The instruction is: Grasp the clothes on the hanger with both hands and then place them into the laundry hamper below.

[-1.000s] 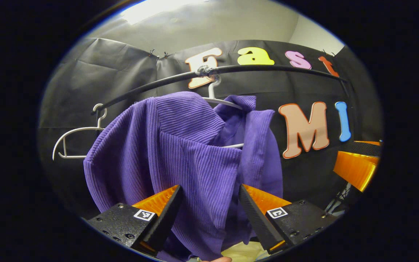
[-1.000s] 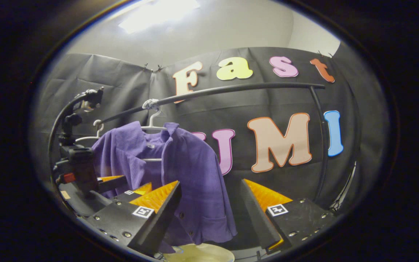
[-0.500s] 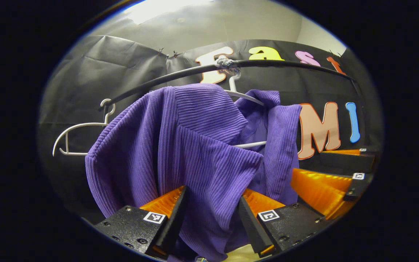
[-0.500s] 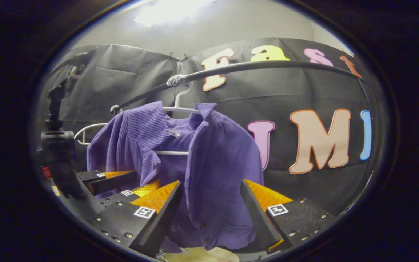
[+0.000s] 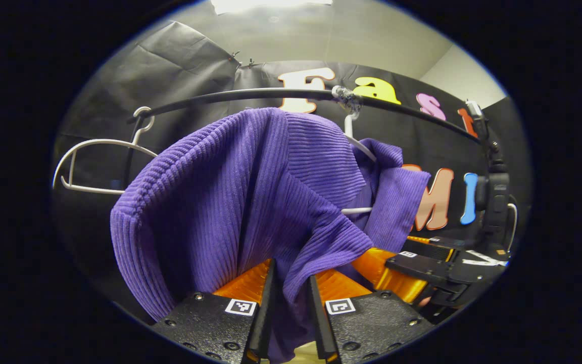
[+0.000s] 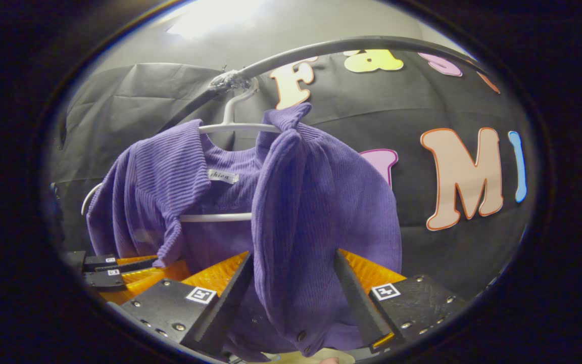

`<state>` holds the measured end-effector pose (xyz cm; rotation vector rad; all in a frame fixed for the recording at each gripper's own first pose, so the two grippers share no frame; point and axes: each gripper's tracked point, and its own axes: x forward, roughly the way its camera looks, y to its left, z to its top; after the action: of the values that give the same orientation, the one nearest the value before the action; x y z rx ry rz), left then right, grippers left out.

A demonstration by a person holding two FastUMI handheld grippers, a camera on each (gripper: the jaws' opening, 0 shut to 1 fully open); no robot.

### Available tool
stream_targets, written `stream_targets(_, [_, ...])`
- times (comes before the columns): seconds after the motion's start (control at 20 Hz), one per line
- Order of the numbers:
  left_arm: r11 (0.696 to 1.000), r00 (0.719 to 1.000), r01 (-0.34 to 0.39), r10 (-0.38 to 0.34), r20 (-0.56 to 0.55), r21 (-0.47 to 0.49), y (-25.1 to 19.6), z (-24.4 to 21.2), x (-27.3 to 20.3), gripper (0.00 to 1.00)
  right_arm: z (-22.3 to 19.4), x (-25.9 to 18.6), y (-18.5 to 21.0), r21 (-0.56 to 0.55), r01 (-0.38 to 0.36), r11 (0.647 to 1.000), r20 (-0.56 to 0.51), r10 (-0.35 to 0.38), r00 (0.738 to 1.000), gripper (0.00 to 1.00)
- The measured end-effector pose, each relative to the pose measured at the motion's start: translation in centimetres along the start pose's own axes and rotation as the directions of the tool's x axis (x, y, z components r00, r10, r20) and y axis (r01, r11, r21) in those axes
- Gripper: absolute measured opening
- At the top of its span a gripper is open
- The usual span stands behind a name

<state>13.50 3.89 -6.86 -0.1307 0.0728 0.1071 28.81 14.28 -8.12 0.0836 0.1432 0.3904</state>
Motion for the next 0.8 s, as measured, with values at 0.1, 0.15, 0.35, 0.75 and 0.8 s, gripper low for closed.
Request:
stream_targets(0.1, [0.999,1.0,-0.018,0.018,-0.015,0.039,0.8,-0.1,0.4,0.18,0.3,1.2,-0.5,-0.018,0.01,1.0,-0.002,-0.011,1.0,0.96])
stream_targets(0.15, [0.999,1.0,-0.007,0.008,-0.02,0.037,0.5,-0.2,0.3,0.07,0.4,1.3,-0.7,-0.022,0.011,1.0,-0.006,-0.011,1.0,0.92])
stream_targets(0.35, [0.997,1.0,0.027,-0.026,-0.015,0.066,-0.1,0.0,-0.4,0.02,1.0,2.0,-0.4,0.017,0.0,1.0,-0.003,0.0,1.0,0.97])
stream_targets(0.75, [0.953,0.958,0.269,-0.279,0.064,0.141,-4.1,1.4,-2.7,0.0,0.0,0.0,-3.3,0.104,0.086,0.991,-0.067,-0.079,0.995,0.07])
stream_targets(0.8, [0.95,0.954,0.277,-0.29,0.081,0.144,-3.6,1.9,-3.4,0.0,-0.1,-0.8,-3.8,0.12,0.105,0.987,-0.082,-0.095,0.992,0.07])
